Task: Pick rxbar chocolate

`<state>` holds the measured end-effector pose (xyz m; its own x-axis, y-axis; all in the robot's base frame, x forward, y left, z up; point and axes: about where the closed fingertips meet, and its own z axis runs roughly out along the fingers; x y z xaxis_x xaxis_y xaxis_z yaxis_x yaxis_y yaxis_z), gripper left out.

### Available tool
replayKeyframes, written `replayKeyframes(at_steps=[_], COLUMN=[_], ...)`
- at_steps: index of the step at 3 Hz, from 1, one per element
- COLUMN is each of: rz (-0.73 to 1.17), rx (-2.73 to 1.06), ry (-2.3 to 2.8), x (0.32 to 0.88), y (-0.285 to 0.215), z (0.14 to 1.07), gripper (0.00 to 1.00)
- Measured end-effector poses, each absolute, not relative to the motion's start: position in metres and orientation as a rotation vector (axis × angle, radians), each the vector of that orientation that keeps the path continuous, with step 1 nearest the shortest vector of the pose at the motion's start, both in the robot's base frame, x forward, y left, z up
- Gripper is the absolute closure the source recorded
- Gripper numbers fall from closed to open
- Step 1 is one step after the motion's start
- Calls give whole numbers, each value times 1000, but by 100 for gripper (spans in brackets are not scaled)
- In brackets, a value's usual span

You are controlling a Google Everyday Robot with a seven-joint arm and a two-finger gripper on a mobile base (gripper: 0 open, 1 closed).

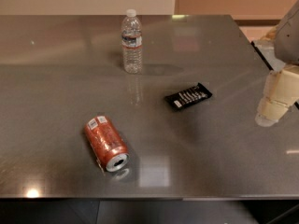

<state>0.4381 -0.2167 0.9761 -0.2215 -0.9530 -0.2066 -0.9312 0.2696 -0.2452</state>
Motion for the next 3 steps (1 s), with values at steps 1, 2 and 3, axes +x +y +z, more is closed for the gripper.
replayKeyframes(at_steps=[1, 2, 3], rz=[-101, -102, -92], rx=[-1725, -1754, -1806], ry=[2228, 2192, 2135], x=[439, 461, 498], y=[-216, -211, -206], z=[977, 972, 957], gripper=[0, 0, 0])
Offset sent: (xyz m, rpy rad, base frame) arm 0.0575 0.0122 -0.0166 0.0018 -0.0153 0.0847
